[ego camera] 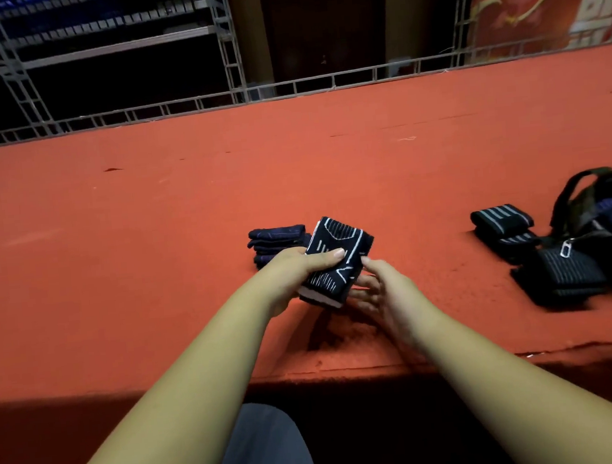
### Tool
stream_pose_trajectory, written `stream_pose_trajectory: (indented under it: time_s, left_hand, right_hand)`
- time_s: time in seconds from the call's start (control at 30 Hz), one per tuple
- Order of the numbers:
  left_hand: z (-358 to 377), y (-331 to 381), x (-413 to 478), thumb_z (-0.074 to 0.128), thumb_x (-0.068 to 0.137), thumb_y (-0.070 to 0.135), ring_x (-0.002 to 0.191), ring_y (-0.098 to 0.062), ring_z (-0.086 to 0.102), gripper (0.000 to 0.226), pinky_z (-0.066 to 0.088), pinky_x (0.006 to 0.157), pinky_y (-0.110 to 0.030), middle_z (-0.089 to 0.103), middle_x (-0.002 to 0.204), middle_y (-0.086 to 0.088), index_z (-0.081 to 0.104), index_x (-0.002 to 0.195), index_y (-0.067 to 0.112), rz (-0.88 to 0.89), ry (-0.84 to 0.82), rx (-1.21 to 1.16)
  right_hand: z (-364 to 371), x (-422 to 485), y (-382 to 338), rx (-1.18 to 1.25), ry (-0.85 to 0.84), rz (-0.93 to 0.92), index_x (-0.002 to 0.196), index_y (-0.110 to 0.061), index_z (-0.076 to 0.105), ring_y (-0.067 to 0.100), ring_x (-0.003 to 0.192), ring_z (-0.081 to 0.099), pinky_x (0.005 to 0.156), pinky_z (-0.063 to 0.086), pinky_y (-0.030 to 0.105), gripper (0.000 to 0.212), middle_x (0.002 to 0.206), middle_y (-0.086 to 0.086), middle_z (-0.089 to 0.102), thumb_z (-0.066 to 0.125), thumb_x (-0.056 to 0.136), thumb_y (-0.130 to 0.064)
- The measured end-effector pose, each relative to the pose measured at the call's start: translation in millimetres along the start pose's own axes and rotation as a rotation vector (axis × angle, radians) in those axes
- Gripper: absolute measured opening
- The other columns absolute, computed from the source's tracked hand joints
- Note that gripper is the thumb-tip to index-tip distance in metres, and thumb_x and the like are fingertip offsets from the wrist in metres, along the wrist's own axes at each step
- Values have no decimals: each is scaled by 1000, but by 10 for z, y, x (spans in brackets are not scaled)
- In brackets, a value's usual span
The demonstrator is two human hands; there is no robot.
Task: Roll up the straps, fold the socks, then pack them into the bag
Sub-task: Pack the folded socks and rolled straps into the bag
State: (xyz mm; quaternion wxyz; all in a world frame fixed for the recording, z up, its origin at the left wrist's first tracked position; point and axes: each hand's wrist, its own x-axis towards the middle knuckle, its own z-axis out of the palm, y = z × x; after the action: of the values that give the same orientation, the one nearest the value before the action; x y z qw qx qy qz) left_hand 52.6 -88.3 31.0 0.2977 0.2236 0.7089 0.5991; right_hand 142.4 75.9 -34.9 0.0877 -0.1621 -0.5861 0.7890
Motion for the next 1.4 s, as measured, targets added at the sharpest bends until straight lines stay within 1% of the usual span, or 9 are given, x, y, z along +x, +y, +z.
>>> stream_pose_trajectory:
  time_s: [0.13, 0.23, 0.53, 0.67, 0.87, 1.0, 1.17, 1.3, 1.4]
  left_hand:
    - [285, 23, 50, 75, 95, 41, 114, -38, 74, 42, 59, 93, -45, 77, 119, -19, 77, 122, 9, -19, -20, -113]
    - [487, 59, 78, 72, 97, 42, 106, -33, 77, 41, 61, 90, -42, 79, 114, -17, 78, 120, 9, -42, -29, -110]
    - [947, 100, 236, 52, 95, 32, 107, -34, 72, 35, 50, 111, -60, 78, 116, -10, 72, 121, 18, -93, -41, -183]
    - [1170, 135, 331, 64, 81, 37, 122, -42, 69, 55, 50, 109, -63, 75, 128, -14, 69, 131, 13, -64, -67, -185]
    - [1586, 203, 524, 71, 75, 33, 117, -43, 71, 62, 56, 104, -57, 76, 123, -21, 71, 129, 4, 9, -91, -195]
    - [1911, 269, 615, 78, 76, 33, 123, -46, 67, 64, 50, 109, -65, 74, 126, -21, 70, 131, 2, 28, -168, -213]
    - [2289, 319, 697, 77, 87, 34, 123, -42, 68, 54, 54, 108, -57, 75, 127, -18, 71, 131, 5, 16, -257, -168]
    - [2575, 360, 731, 74, 99, 33, 117, -38, 73, 42, 58, 104, -50, 78, 120, -15, 72, 126, 2, 25, -296, -95]
    - [2789, 422, 731, 71, 101, 40, 112, -31, 76, 42, 58, 103, -47, 79, 118, -10, 72, 126, 5, 60, -347, -21]
  right_hand:
    - [-186, -145, -219, -13, -37, 14, 128, -26, 72, 17, 78, 75, 74, 51, 31, 46, 111, 5, 81, 55, 102, -60]
    - [-322, -189, -308, -13, -20, 29, 125, -25, 72, 19, 75, 75, 72, 50, 33, 49, 106, 7, 82, 57, 99, -64]
    - [-830, -261, -601, -105, 124, -50, 106, -23, 77, 17, 65, 60, 60, 39, 30, 35, 94, 1, 78, 64, 97, -54]
    - [-1052, -389, -718, -134, 133, -17, 113, -25, 78, 14, 67, 63, 68, 43, 33, 49, 96, -1, 79, 65, 91, -66]
    - [-1464, -594, -941, -225, 118, -1, 118, -26, 78, 14, 79, 69, 76, 44, 35, 52, 104, 1, 81, 70, 87, -68]
    - [-1779, -699, -1081, -227, 199, -42, 120, -22, 78, 28, 112, 75, 108, 54, 50, 56, 118, 9, 80, 78, 80, -61]
    - [-2113, -894, -1217, -217, 250, -32, 122, -18, 74, 19, 89, 78, 94, 59, 41, 37, 107, 5, 82, 72, 95, -43]
    - [-2388, -1049, -1319, -321, 244, 19, 121, -23, 75, 19, 98, 78, 105, 55, 49, 39, 108, -2, 82, 75, 92, -49]
    - [-2594, -1148, -1436, -342, 312, 3, 120, -17, 76, 24, 101, 77, 101, 58, 45, 40, 110, 6, 82, 79, 90, -42]
